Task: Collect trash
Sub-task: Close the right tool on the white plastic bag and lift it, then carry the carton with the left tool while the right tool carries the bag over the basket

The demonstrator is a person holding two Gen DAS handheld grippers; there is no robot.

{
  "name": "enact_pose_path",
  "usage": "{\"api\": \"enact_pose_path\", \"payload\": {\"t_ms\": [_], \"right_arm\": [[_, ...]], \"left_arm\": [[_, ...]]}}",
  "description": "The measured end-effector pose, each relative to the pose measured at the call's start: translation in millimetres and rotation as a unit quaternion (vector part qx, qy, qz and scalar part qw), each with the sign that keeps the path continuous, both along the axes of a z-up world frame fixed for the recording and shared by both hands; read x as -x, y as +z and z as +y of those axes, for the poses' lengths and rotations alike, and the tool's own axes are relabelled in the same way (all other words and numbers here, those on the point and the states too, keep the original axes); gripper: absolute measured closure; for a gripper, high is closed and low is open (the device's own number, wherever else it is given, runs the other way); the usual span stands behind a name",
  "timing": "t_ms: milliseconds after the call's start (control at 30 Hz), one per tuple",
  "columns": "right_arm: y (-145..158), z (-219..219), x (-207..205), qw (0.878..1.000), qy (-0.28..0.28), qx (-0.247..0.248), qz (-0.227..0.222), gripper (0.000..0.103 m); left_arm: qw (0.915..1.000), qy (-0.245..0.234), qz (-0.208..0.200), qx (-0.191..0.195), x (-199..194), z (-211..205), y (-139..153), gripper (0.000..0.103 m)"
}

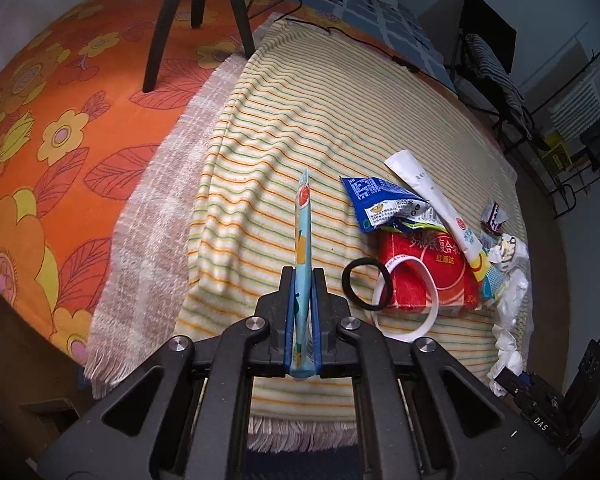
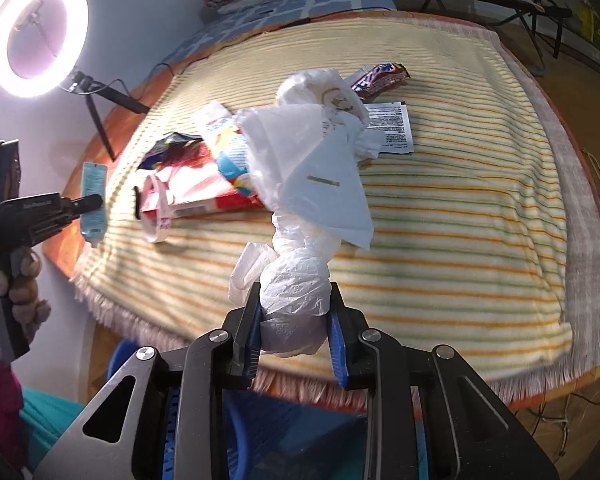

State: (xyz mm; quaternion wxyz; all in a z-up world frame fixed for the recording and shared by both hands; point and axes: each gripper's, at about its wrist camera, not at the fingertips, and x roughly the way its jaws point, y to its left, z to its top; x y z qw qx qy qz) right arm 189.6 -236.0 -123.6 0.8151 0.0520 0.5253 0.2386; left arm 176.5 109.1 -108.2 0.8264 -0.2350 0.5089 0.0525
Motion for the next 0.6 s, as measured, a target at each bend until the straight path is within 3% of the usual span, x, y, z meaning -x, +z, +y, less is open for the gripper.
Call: {"api": "enact_pose_path", "payload": {"t_ms": [300, 600], "right_arm": [[28.8, 11.2, 30.9, 0.999, 0.029, -0.009, -0.029, 0.077], [37.4, 17.2, 56.3, 0.998, 0.051, -0.013, -0.037, 0.077]], "left_arm": [[0.9998, -0.003, -0.017, -0.005, 47.6, -1.3, 17.8, 0.098], [0.9998, -0.011, -0.016, 0.0, 99.0, -12.8, 15.0, 0.098]]}}
